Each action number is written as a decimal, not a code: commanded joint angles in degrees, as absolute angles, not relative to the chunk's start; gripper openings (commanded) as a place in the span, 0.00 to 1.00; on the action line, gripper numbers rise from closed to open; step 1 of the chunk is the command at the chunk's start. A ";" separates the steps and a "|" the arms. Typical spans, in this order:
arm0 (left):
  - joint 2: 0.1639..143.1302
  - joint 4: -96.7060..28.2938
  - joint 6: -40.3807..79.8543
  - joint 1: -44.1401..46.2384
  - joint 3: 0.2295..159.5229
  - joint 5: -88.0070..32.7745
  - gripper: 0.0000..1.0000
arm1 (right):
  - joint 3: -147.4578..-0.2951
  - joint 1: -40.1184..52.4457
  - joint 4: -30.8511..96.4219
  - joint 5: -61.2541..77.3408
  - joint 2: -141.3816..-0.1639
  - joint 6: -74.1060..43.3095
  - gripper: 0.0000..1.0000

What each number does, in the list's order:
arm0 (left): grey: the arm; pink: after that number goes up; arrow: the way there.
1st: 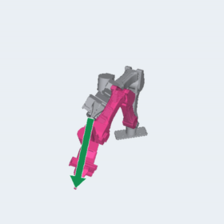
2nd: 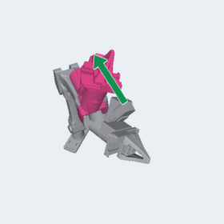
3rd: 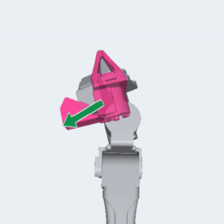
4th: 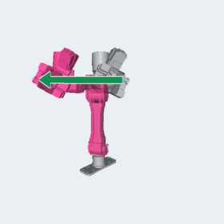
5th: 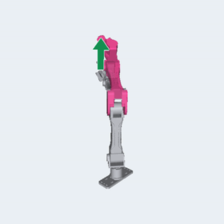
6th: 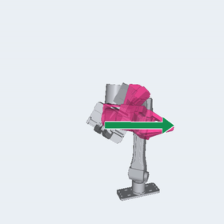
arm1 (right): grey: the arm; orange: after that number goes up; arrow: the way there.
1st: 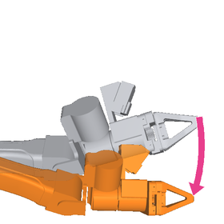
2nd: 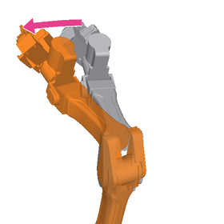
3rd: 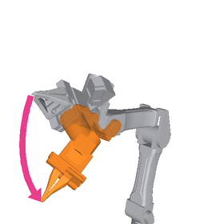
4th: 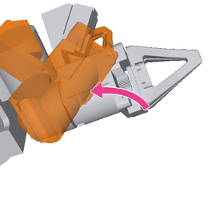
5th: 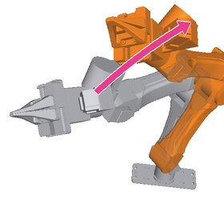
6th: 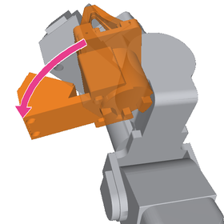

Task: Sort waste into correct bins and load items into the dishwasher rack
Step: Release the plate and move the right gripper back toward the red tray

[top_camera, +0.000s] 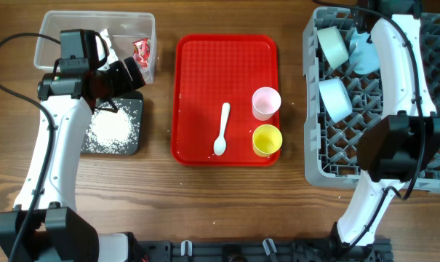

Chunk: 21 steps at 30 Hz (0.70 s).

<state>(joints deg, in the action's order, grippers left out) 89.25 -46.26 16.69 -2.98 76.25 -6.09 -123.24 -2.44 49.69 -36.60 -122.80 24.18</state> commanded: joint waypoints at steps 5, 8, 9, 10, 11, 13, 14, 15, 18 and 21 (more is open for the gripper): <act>89.25 -46.28 17.19 -3.01 77.14 -6.81 1.00 | -123.55 -1.96 47.68 -24.64 -109.06 14.85 1.00; 89.25 -46.28 17.19 -3.01 77.14 -6.81 1.00 | -123.52 0.71 53.89 1.76 -99.35 10.31 1.00; 89.25 -46.28 17.17 -3.01 77.14 -6.81 1.00 | -123.52 1.56 56.90 14.28 -96.23 10.28 1.00; 89.25 -46.28 17.19 -3.01 77.14 -6.81 1.00 | -123.52 1.93 59.22 20.93 -94.72 9.85 1.00; 89.25 -46.28 17.19 -3.01 77.14 -6.81 1.00 | -123.52 2.09 63.29 26.20 -93.84 8.49 1.00; 89.25 -46.28 17.19 -3.01 77.14 -6.81 1.00 | -123.13 2.09 70.70 27.49 -94.21 5.78 0.99; 89.25 -46.28 17.19 -3.01 77.14 -6.81 1.00 | -122.28 2.09 74.81 27.49 -94.80 5.30 0.94; 89.25 -46.28 17.19 -3.01 77.14 -6.81 1.00 | -121.30 2.11 76.93 26.98 -95.20 4.45 0.90; 89.25 -46.28 17.19 -3.01 77.14 -6.81 1.00 | -112.49 5.67 77.34 22.48 -95.48 -0.67 0.85; 89.25 -46.28 17.17 -3.01 77.14 -6.81 1.00 | -103.83 10.07 75.05 18.85 -95.48 -3.20 0.85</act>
<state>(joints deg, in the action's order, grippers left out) 89.25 -46.26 16.69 -2.98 76.25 -6.11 -108.84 7.22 76.62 21.82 -95.22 0.36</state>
